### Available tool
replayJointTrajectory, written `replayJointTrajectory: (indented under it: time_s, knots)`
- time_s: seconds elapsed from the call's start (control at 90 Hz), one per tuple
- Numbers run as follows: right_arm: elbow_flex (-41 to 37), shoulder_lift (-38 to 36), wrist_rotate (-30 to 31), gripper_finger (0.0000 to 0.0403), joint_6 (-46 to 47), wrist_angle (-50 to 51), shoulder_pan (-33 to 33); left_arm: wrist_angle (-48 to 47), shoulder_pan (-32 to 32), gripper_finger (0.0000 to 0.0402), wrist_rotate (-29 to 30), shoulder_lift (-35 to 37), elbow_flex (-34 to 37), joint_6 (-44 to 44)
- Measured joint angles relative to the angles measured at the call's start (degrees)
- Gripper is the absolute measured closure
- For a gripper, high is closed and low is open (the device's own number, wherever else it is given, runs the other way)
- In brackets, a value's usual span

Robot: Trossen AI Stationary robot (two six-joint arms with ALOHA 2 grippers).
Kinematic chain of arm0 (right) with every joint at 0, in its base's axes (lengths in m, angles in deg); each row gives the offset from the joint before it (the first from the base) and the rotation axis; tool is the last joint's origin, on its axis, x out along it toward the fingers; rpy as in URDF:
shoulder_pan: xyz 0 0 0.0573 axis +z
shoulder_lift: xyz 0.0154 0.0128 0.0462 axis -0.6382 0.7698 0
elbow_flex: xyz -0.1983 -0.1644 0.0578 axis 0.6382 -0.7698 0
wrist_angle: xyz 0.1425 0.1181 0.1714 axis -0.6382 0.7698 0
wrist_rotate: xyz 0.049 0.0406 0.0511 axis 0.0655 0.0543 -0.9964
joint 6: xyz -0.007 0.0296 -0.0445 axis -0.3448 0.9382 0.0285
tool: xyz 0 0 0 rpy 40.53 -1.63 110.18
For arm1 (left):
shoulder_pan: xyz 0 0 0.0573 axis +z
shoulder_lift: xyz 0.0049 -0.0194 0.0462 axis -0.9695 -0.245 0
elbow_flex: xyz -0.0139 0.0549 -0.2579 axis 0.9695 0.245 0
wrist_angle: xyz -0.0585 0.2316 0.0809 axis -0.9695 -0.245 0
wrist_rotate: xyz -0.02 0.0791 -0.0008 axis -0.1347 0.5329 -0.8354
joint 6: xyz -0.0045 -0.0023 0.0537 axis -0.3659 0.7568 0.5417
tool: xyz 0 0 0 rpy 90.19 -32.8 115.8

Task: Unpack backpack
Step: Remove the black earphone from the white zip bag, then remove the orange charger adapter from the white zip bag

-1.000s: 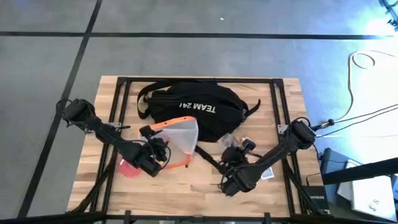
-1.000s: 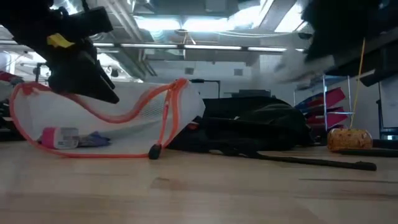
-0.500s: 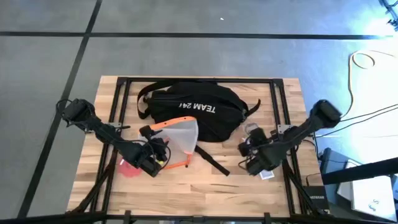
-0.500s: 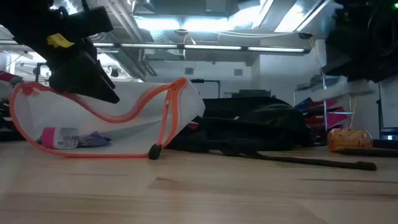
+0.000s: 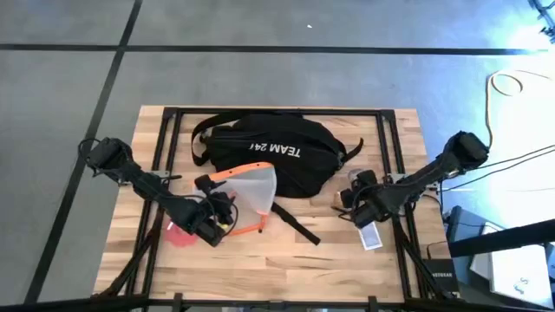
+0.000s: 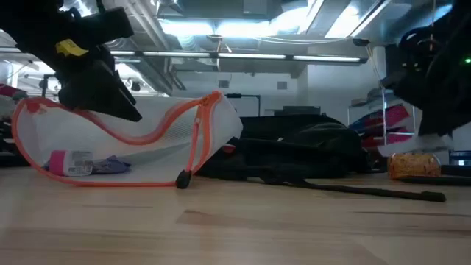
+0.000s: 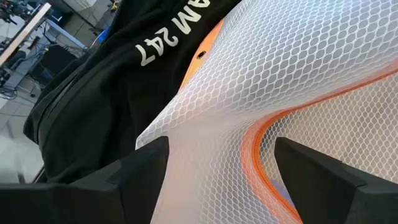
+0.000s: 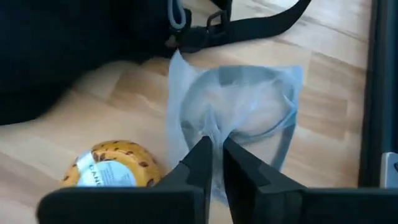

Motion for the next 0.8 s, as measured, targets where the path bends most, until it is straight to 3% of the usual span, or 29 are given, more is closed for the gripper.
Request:
replayJointTrajectory:
  time_s: [0.533, 0.689, 0.8]
  knots:
    - [1.66, 0.00, 3.02, 0.0204, 0.22, 1.42, 0.00, -0.02, 0.00, 0.0121, -0.22, 0.00, -0.01, -0.15]
    - [8.58, 0.00, 13.26, 0.0187, -4.86, 1.01, 0.09, 0.09, 0.01, 0.0121, -0.23, 0.00, 0.00, -0.15]
    - [13.00, 0.00, 24.76, 0.0185, -18.01, -12.04, 0.09, 0.39, 0.02, 0.0121, -0.24, 0.00, -0.01, -0.17]
